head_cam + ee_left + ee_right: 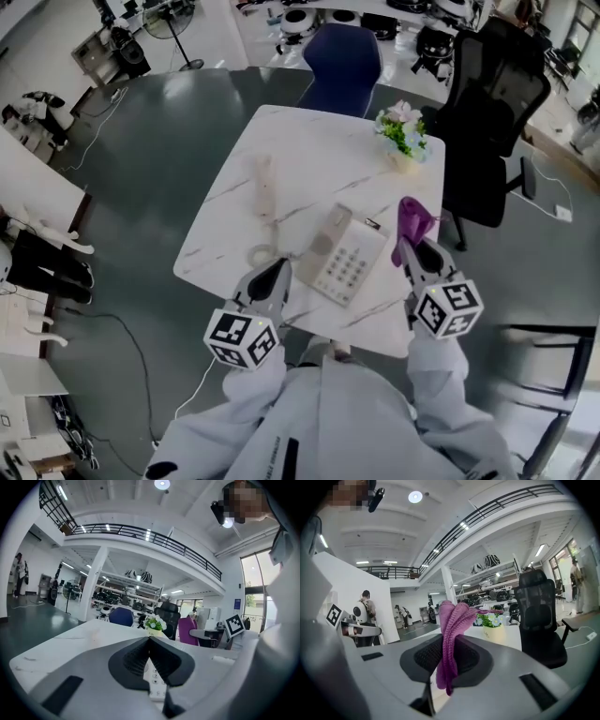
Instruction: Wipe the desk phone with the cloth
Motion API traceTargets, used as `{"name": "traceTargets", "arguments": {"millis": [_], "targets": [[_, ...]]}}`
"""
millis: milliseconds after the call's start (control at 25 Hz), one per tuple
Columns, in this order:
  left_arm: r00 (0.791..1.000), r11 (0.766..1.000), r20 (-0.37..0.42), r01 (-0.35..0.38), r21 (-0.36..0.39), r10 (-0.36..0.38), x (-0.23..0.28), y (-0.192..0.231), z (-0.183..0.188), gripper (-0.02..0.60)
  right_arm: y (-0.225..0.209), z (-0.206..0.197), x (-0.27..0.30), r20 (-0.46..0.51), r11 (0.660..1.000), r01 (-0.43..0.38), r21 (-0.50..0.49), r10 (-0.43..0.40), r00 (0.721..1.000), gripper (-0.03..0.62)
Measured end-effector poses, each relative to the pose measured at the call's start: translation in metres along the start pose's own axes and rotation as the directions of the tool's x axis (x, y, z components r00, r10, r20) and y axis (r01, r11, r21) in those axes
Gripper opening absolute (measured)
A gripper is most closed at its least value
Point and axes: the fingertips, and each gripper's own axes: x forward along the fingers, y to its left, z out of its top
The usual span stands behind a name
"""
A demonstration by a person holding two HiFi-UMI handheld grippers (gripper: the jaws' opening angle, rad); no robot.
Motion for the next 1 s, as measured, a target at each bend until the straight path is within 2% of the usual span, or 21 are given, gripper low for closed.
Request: {"name": "traceTargets", "arguments": {"millis": [240,640,1000], "targets": [[0.996,0.999,-0.081,0.043,-0.030,-0.046,0.024,0.011,-0.012,-0.002,-0.012,-0.006,0.023,-0.074,0.995,0.036,-0.090,-0.043,0.996,0.043],[0.986,0.995,-0.142,0.072,-0.073,-0.082,0.055,0.023,-0.034,-0.003,-0.025,-0.031,0.056,-0.197,0.968,0.039,-0.248,-0.090,0.976,0.043],[0.977,0.990,-0.180,0.093,-0.106,-0.112,0.065,0.019,-0.054,-0.003,-0.010,-0.061,0.070,-0.302,0.949,-0.033,-0.315,-0.068,0.951,0.043]]}}
